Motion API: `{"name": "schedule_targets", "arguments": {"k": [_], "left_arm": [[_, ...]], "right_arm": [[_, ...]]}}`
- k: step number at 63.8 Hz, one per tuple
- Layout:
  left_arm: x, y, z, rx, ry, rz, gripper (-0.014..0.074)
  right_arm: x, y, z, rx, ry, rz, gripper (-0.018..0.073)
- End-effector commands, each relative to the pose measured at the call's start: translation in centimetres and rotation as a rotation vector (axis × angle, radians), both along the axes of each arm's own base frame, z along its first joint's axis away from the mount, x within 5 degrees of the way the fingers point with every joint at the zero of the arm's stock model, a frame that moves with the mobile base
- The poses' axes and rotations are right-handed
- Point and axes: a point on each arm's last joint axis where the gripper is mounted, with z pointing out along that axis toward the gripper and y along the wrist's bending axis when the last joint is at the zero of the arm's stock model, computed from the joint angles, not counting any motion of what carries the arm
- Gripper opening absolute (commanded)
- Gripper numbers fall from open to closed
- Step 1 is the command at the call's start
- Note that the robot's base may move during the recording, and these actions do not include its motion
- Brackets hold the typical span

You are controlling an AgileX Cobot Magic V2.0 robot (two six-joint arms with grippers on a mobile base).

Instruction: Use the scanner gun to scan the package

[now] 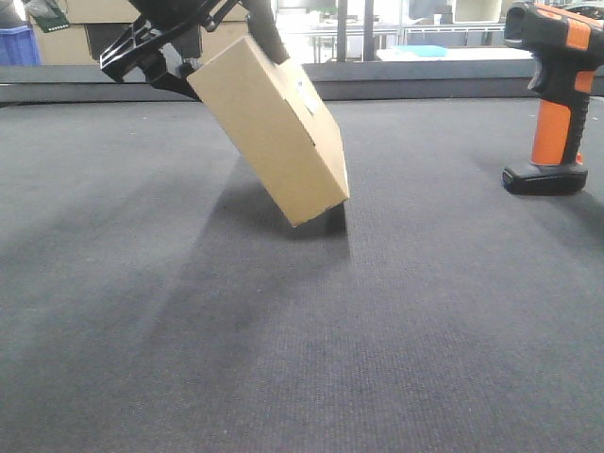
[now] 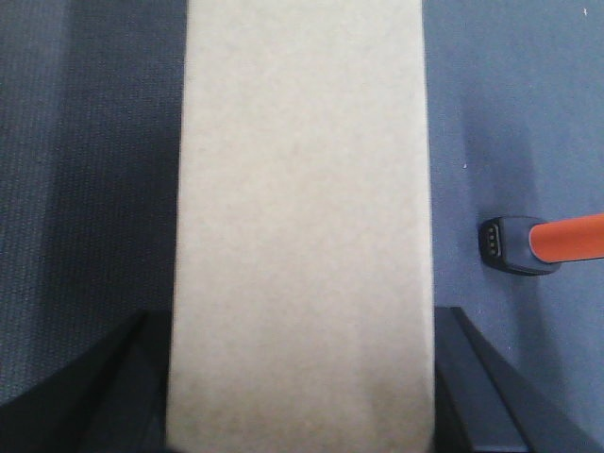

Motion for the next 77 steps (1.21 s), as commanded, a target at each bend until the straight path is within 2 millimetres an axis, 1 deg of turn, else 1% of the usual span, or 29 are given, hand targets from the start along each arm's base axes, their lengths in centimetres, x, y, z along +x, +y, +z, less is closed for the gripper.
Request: {"name": "schedule_targets", "arguments": {"k": [1, 6, 9, 14, 15, 22, 25, 44, 63, 77], "left_arm": [[-0.1, 0.1, 0.5, -0.015, -0.012, 0.009, -0.0111], [-0.1, 0.1, 0.4, -0.014, -0.008, 0.007, -0.0111], [-0.1, 0.1, 0.4, -0.013, -0.006, 0.007, -0.0111], [-0.1, 0.1, 0.4, -0.013, -0.006, 0.007, -0.0111], [-0.1, 0.1, 0.4, -0.013, -0.006, 0.007, -0.0111], [-0.1, 0.1, 0.4, -0.013, -0.006, 0.007, -0.0111], [-0.1, 0.1, 0.4, -0.013, -0.006, 0.007, -0.0111], [-0.1, 0.1, 0.4, -0.013, -0.006, 0.007, -0.0111], [-0.1, 0.1, 0.4, -0.013, -0.006, 0.007, -0.0111], [-0.2, 0.1, 0.4, -0.011, -0.001, 0.005, -0.0111]], "right_arm": [[1.0, -0.1, -0.7, 0.052, -0.052, -0.025, -0.0141], [1.5, -0.2, -1.6, 0.066, -0.059, -0.033, -0.0044], [1.8, -0.3, -2.1, 0.077, -0.064, -0.039, 0.009], [2.2, -0.3, -2.7, 0.069, -0.067, -0.038, 0.0267], [2.3, -0.3, -2.8, 0.066, -0.072, -0.037, 0.0319], [3.4, -0.3, -3.5, 0.064, -0.059, -0.037, 0.0521], [3.9, -0.3, -3.8, 0.065, -0.052, -0.037, 0.0576], [7.1, -0.4, -4.1, 0.056, -0.113, -0.037, 0.0568], [9.1, -0.5, -4.4, 0.053, -0.145, -0.038, 0.0568], [10.5, -0.5, -3.8, 0.053, -0.178, -0.037, 0.0568]]}}
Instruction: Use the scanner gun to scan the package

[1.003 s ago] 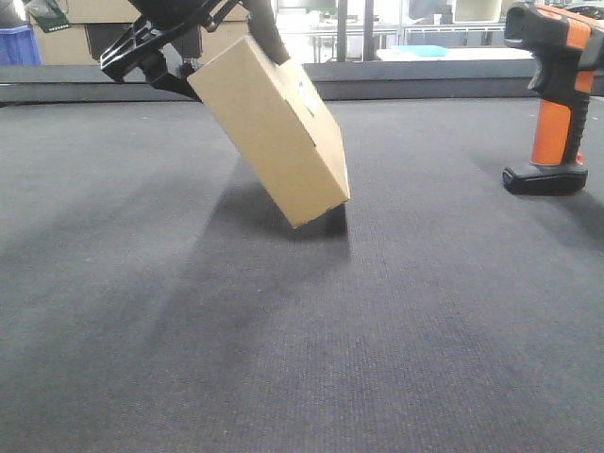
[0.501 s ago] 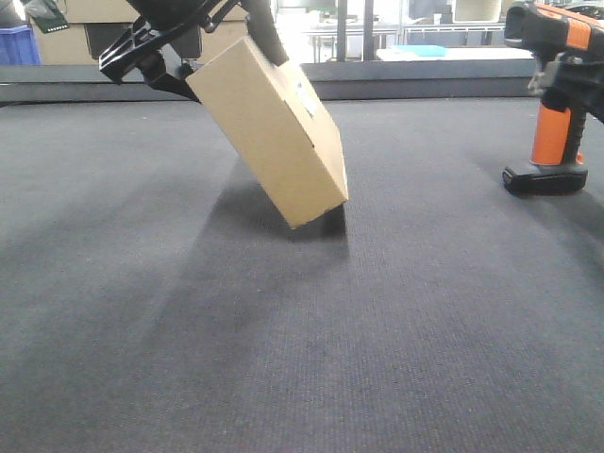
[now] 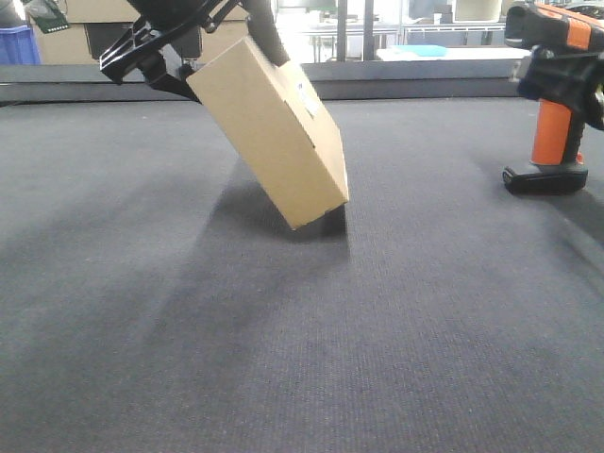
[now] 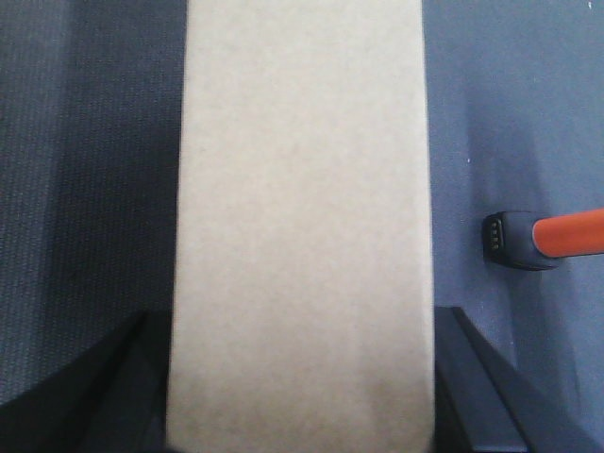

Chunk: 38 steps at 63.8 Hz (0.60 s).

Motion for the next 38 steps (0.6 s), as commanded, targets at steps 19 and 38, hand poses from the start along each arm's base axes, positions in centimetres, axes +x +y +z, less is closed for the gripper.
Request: {"name": "schedule_targets", "arguments": {"k": [19, 38], "left_arm": [[-0.18, 0.06, 0.38, -0.011, 0.0, 0.004, -0.0111], [-0.22, 0.06, 0.34, -0.009, 0.006, 0.002, -0.0111]], "right_arm": [[1.42, 0.04, 0.25, -0.005, -0.034, 0.004, 0.0568], [1.45, 0.05, -0.01, -0.004, -0.023, 0.004, 0.0463]]}}
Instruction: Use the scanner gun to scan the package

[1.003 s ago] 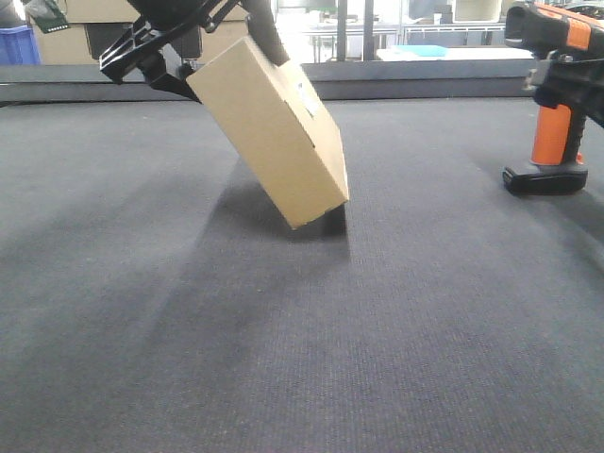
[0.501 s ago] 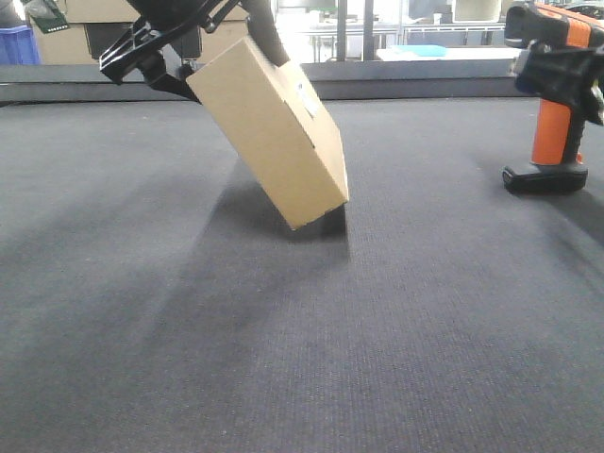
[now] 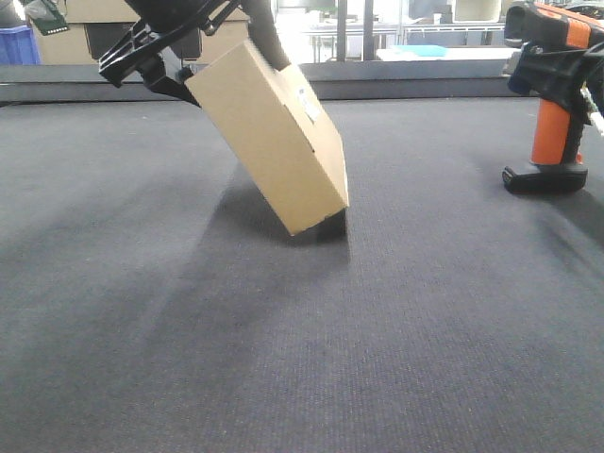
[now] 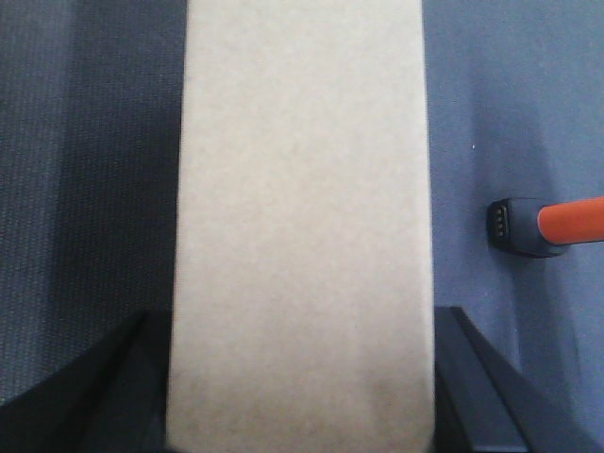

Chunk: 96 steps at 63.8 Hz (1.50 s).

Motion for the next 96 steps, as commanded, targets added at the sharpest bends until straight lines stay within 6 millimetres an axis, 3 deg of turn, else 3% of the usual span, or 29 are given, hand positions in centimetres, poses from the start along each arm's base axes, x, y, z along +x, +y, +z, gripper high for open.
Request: {"name": "schedule_targets", "arguments": {"k": [1, 12, 19, 21, 29, 46, 58, 96], "left_arm": [[-0.1, 0.1, 0.5, -0.015, -0.014, 0.01, -0.0111], [-0.1, 0.0, 0.5, -0.019, -0.012, 0.011, -0.0111], [-0.1, 0.0, 0.5, -0.025, -0.01, 0.012, -0.0111], [-0.1, 0.0, 0.5, -0.029, -0.008, 0.013, -0.0111], [-0.1, -0.1, 0.6, -0.057, 0.005, 0.02, -0.0111], [-0.2, -0.3, 0.7, -0.097, 0.018, 0.032, -0.0111], [-0.1, -0.3, 0.7, -0.101, 0.006, 0.037, -0.0111], [0.6, 0.5, 0.9, -0.087, -0.043, 0.065, -0.0111]], "right_arm": [[0.1, 0.1, 0.2, -0.004, -0.014, 0.004, 0.0433], [0.1, 0.1, 0.0, -0.001, 0.004, 0.006, 0.013], [0.1, 0.1, 0.2, -0.006, -0.012, 0.004, -0.0143], [0.1, 0.1, 0.3, -0.007, -0.022, 0.003, -0.0167], [0.0, 0.1, 1.0, -0.048, -0.041, 0.003, -0.0167], [-0.9, 0.1, 4.5, -0.379, -0.051, -0.001, -0.0167], [-1.4, 0.2, 5.7, -0.562, -0.008, 0.007, -0.0167], [-1.6, 0.3, 6.3, -0.581, 0.0, 0.016, -0.0167]]}}
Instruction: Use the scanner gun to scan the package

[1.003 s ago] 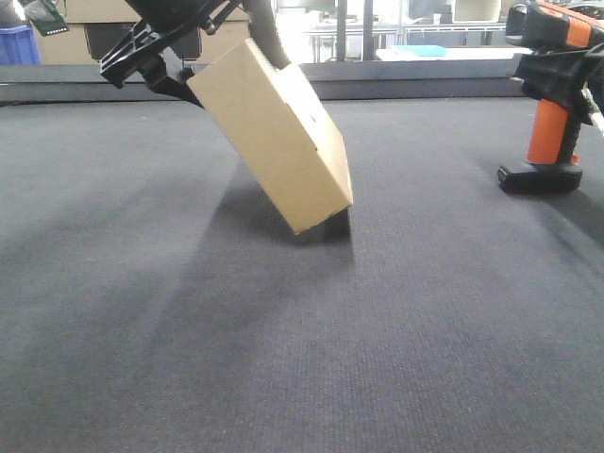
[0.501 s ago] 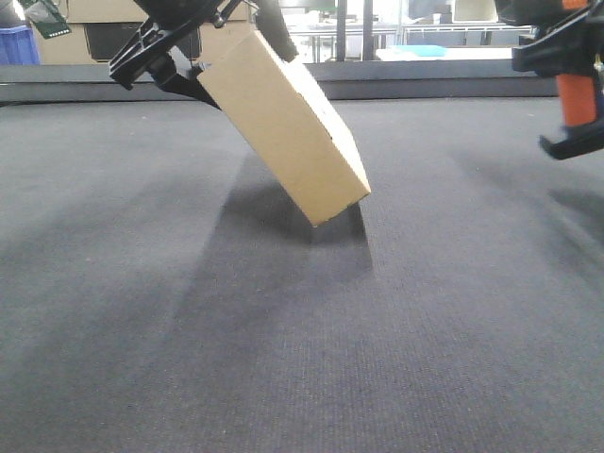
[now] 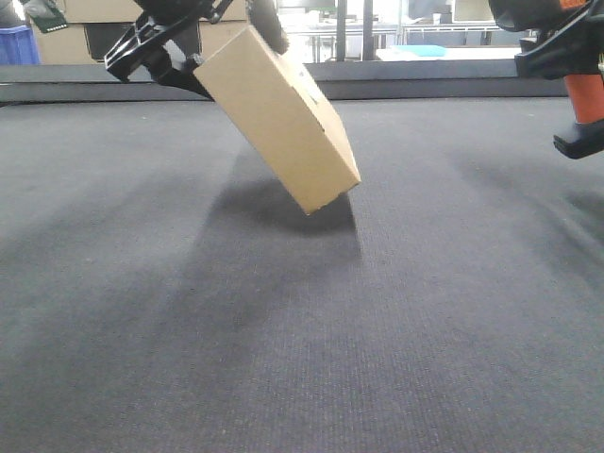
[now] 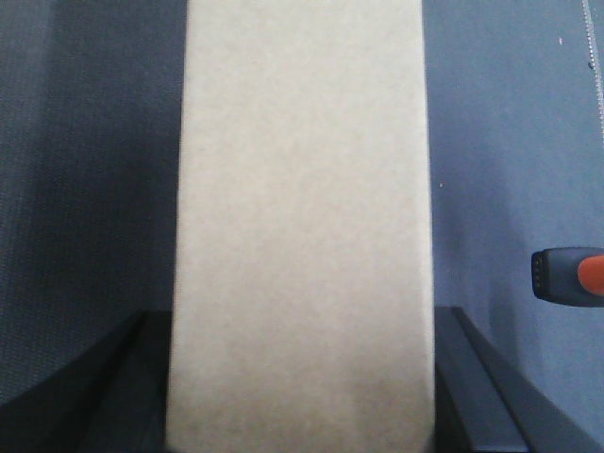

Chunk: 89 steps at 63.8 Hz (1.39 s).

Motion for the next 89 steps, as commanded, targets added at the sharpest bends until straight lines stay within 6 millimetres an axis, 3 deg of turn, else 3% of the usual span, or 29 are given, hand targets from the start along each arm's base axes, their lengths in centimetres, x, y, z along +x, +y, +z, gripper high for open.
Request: {"name": "schedule_targets", "arguments": {"k": [1, 15, 30, 38, 53, 89], "left_arm": [[0.0, 0.3, 0.5, -0.012, -0.02, 0.015, -0.0111], [0.0, 0.3, 0.4, 0.007, -0.024, 0.009, -0.0111], [-0.1, 0.3, 0.3, 0.013, -0.008, 0.002, -0.0111], [-0.1, 0.3, 0.3, 0.015, 0.0, -0.002, -0.0111], [-0.2, 0.3, 0.3, 0.016, 0.001, -0.002, -0.0111], [-0.2, 0.3, 0.3, 0.016, 0.001, -0.002, -0.0111]], "right_arm": [[-0.2, 0.0, 1.5, 0.006, -0.089, -0.002, -0.0167], [-0.3, 0.0, 1.8, 0.336, -0.164, 0.003, -0.0167], [0.4, -0.2, 0.4, 0.476, -0.238, 0.002, -0.0167], [0.7, -0.3, -0.4, 0.468, -0.291, 0.005, -0.0167], [1.3, -0.4, -2.6, 0.469, -0.238, -0.012, -0.0167], [1.4, -0.3, -3.1, 0.476, -0.189, -0.02, -0.0167]]}}
